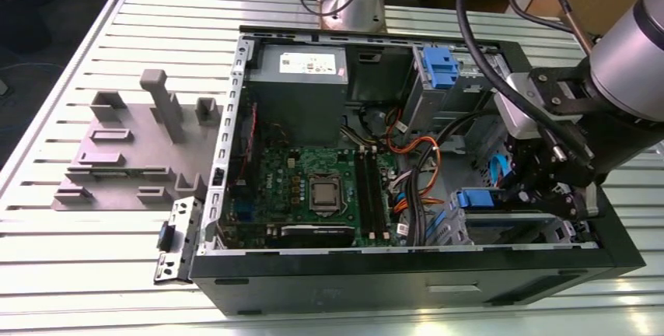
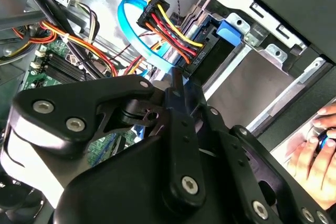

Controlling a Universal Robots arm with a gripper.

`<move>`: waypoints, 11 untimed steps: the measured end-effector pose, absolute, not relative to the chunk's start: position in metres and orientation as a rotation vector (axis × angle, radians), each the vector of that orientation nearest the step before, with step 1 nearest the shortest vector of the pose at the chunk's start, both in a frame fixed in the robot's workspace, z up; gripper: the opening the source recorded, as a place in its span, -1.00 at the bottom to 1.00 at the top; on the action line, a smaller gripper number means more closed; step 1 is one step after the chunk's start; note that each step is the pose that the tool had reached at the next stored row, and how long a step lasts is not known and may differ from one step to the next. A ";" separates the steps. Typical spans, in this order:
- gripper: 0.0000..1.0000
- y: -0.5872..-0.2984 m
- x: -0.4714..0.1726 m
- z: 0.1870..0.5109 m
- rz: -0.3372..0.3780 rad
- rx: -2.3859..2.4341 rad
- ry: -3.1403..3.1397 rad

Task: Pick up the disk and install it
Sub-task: 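Insert the second disk wire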

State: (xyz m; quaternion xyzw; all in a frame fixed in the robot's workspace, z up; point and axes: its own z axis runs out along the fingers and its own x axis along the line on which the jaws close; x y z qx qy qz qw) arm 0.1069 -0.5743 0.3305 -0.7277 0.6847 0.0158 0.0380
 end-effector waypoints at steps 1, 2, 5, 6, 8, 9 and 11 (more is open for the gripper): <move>-0.53 -0.574 0.107 0.331 0.049 -2.232 2.100; -0.53 -0.574 0.107 0.332 0.050 -2.232 2.100; -0.53 -0.574 0.107 0.337 0.054 -2.231 2.099; -0.53 -0.574 0.107 0.339 0.054 -2.230 2.099; -0.53 -0.574 0.107 0.343 0.056 -2.230 2.099; -0.53 -0.574 0.107 0.345 0.056 -2.231 2.099; -0.53 -0.574 0.107 0.349 0.057 -2.231 2.099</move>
